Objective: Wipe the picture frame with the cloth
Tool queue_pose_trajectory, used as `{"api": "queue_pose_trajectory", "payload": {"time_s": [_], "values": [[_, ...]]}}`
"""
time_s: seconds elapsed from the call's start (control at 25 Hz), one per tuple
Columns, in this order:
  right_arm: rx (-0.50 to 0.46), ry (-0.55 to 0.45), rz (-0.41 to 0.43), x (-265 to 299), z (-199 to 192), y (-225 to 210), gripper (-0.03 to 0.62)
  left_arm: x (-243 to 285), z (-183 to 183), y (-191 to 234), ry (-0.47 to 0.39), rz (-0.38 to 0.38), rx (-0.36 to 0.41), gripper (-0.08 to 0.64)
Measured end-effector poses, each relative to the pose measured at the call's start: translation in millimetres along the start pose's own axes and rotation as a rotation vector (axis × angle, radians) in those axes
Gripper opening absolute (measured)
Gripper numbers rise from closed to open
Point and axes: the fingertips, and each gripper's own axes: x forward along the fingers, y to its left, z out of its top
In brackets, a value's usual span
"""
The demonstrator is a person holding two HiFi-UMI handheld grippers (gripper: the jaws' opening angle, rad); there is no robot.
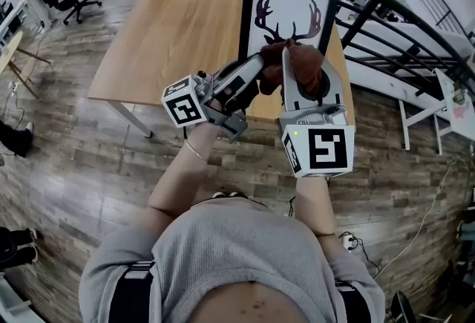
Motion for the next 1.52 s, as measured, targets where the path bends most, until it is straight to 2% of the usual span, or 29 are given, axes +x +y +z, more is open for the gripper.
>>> {"api": "queue_pose_trajectory", "payload": {"time_s": [0.12, 0.6, 1.16, 1.32, 1.52], "values": [[0.004, 0.011, 0.015, -6.7, -6.1, -0.5, 0.046, 1.0, 2.6, -1.0, -0.024, -0.004, -0.013, 0.032], [0.042, 0.076, 0.053, -16.9, -38.1, 14.9, 0.046, -0.1, 2.4, 5.9, -0.025, 0.025, 0.012, 0.031], [0.045, 0.122, 0.099, -31.7, -56.6, 27.2, 0.046, -2.5, 3.3, 9.3, -0.043, 0.04, 0.024, 0.031], [0.063, 0.094, 0.099, -34.9, -44.8, 22.8, 0.046, -0.4, 1.0, 11.9, -0.024, 0.055, 0.042, 0.032], [0.064, -0.017, 0.047, -35.9, 2.1, -3.9, 0.046, -7.2, -3.0, 10.5, 0.011, 0.051, 0.05, 0.031]]}}
